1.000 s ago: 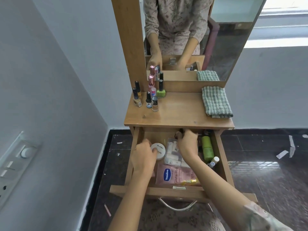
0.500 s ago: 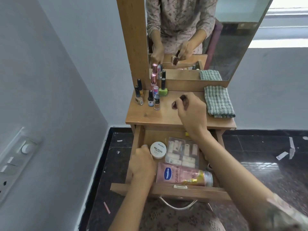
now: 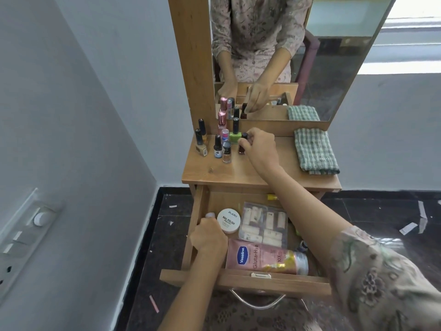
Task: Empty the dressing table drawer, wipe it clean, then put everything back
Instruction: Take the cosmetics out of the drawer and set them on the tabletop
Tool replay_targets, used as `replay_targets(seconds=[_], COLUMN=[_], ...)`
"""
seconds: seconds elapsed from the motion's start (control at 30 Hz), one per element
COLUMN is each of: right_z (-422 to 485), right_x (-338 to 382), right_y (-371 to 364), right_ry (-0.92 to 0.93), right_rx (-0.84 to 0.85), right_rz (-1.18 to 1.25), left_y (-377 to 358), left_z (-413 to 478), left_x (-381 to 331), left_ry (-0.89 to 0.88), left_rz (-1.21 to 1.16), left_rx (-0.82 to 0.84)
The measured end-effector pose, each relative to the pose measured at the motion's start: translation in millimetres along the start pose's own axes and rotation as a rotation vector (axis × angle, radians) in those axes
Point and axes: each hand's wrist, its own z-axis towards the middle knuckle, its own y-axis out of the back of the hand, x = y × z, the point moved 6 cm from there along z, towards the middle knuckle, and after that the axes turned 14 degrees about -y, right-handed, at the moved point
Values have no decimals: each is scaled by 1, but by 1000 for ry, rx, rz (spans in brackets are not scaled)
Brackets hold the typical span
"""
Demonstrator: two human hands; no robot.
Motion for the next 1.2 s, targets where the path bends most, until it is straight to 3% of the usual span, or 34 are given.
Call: replay_targets(seconds=[0.23,0.37,0.47,0.6,0.73,0.87,0.97,1.1,1.2], right_z=[-5,-18,-30,-56,-75,-85,-96,-109,-118], right_x=[-3,-11,-16,-15,-15,-27,-33,-42,-50], right_y=[5,22,36,42,33,23,7,-30,-54], right_ry=[-24,-5,23,80,61,11,19,83,92], right_rx=[28,-45,-133,-174,-97,-19,135,447,574], right_rz=[63,137,196,251,222,198,155,-162,-380], left_y=[3,29,74,134,164,162,155,149,146], left_z=[-8,-27,-48,-47,-15,21,34,44,48], left_x=[-4,-3,-3,4,3,4,3,0,-1], left_ry=[-42,7,-27,-76,-147,-142,-111,-98,-84], left_rz=[-47,-188,-329,-545,-631,-649,-626,-559,-550], left_rx=[-63,-151,-312,-665,-864,-885,-893,-873,-871])
